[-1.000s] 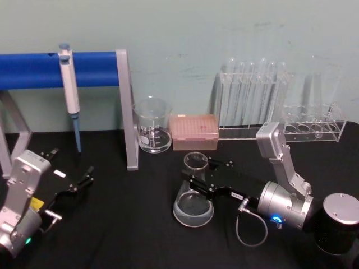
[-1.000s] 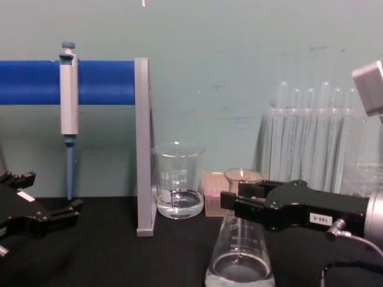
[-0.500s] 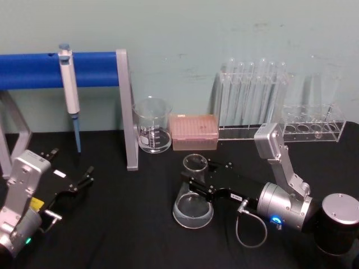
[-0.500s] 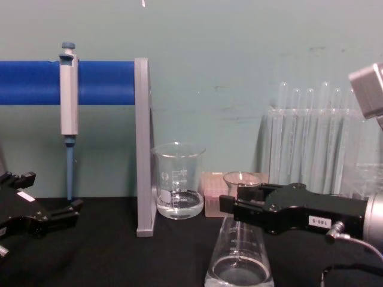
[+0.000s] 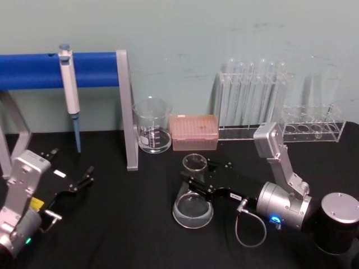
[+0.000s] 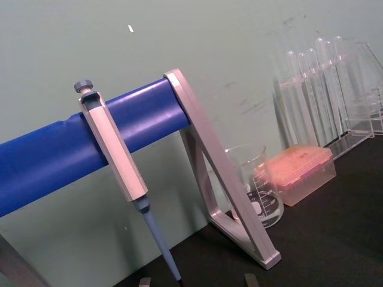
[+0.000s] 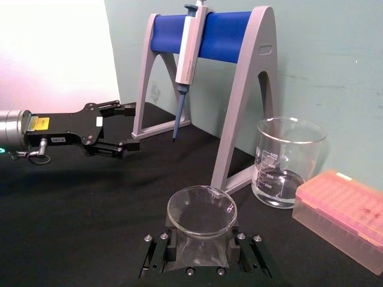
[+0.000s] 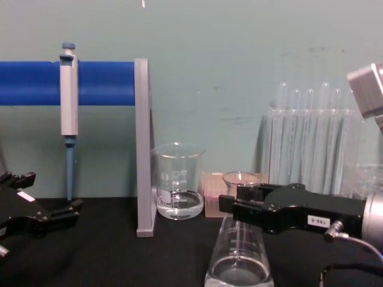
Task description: Grasp the erlenmeyer flask with one hand, shake it three times, then place it back.
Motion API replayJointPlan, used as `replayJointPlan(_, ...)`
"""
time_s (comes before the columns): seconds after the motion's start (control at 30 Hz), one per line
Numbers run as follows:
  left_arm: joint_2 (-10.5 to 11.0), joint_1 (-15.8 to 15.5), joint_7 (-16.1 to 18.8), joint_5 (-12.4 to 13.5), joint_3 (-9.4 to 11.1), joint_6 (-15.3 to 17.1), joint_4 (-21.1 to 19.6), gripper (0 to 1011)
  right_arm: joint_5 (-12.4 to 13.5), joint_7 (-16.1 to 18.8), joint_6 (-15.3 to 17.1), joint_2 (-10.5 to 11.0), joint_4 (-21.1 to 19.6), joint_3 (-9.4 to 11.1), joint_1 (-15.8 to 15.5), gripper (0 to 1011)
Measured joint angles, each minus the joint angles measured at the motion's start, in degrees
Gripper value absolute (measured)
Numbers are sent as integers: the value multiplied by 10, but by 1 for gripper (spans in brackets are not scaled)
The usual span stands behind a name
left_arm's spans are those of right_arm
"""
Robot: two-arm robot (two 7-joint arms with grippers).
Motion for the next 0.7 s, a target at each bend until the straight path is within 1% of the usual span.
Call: replayJointPlan(0.7,0,0,0,0,0,0,0,1001,0,-1,3,0,0,0,0,457)
